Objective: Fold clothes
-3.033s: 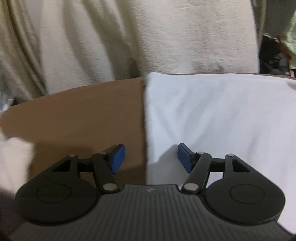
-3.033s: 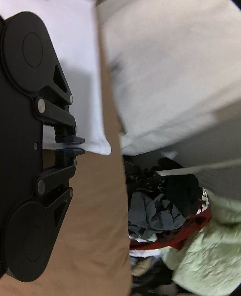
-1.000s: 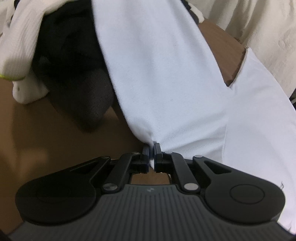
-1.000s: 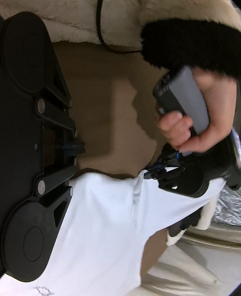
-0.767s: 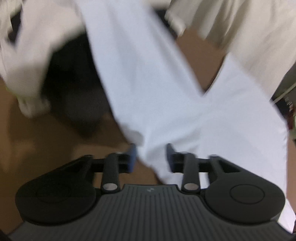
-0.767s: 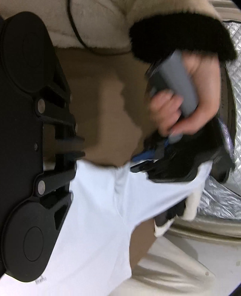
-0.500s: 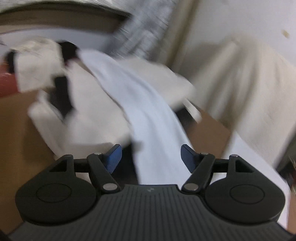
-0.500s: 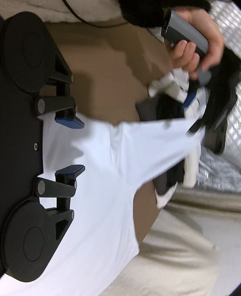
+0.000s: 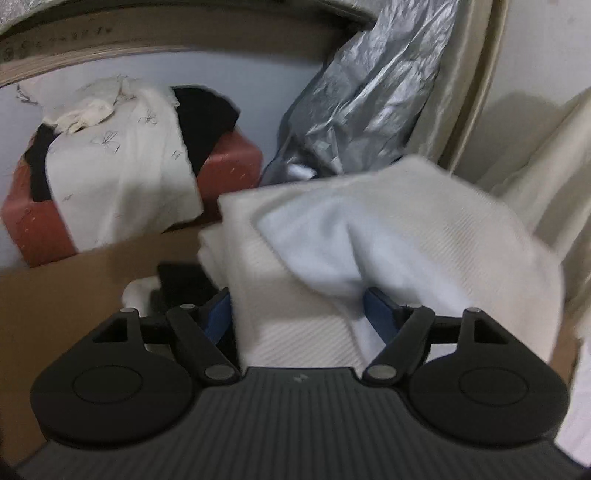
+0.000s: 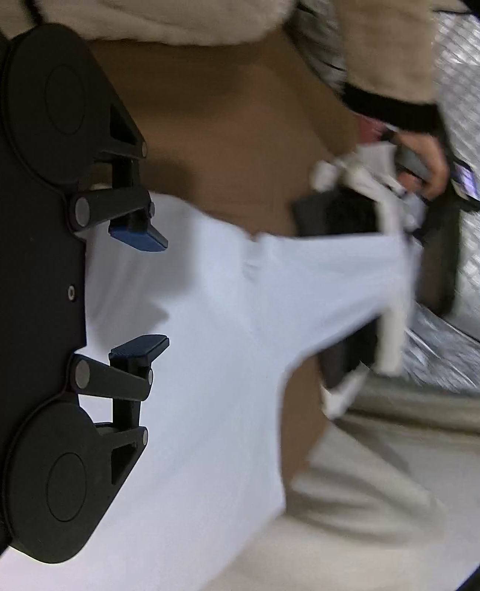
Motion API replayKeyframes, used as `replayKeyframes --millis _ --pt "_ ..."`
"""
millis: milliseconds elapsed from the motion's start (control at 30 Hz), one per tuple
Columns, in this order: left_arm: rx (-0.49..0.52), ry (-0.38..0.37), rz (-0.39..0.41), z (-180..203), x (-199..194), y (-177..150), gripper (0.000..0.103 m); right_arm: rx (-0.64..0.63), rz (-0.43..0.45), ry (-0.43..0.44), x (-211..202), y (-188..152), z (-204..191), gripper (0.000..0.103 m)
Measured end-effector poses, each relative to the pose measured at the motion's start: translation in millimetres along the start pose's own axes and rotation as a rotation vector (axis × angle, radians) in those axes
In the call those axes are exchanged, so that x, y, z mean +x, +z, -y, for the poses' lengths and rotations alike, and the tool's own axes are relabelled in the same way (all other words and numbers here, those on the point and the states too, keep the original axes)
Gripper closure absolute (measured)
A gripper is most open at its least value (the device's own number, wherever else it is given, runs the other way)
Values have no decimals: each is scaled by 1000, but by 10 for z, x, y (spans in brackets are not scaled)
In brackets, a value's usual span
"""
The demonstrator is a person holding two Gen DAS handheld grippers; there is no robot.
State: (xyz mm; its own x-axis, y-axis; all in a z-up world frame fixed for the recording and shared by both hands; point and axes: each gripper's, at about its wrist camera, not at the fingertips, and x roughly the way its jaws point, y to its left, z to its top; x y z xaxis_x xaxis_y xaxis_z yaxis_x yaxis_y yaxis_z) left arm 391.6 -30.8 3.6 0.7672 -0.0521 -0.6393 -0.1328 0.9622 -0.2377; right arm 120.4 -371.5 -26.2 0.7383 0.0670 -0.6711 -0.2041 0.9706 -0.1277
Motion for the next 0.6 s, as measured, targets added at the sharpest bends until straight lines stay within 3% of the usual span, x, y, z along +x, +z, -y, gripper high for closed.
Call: replayKeyframes --millis 100,200,300,367,400,433,533,600 --pt "1 -65 60 20 -53 14 28 7 2 -14 66 28 101 48" --pt "-71 -83 47 4 37 68 26 66 25 1 71 61 226 48" --pt "-35 -99 90 105 -47 79 29 61 19 -12 97 35 279 48" --pt "28 -130 148 196 -130 66 49 54 13 -33 92 -1 298 48" --pt "63 -134 154 249 -153 71 71 59 9 -39 82 -26 309 48" --pt "100 -118 145 310 -166 73 83 65 5 -43 73 -52 320 48" --pt "187 -66 173 441 -213 53 94 78 -12 -46 63 -144 334 48" --pt "206 -54 162 463 -225 47 94 75 -25 -49 73 -201 332 48"
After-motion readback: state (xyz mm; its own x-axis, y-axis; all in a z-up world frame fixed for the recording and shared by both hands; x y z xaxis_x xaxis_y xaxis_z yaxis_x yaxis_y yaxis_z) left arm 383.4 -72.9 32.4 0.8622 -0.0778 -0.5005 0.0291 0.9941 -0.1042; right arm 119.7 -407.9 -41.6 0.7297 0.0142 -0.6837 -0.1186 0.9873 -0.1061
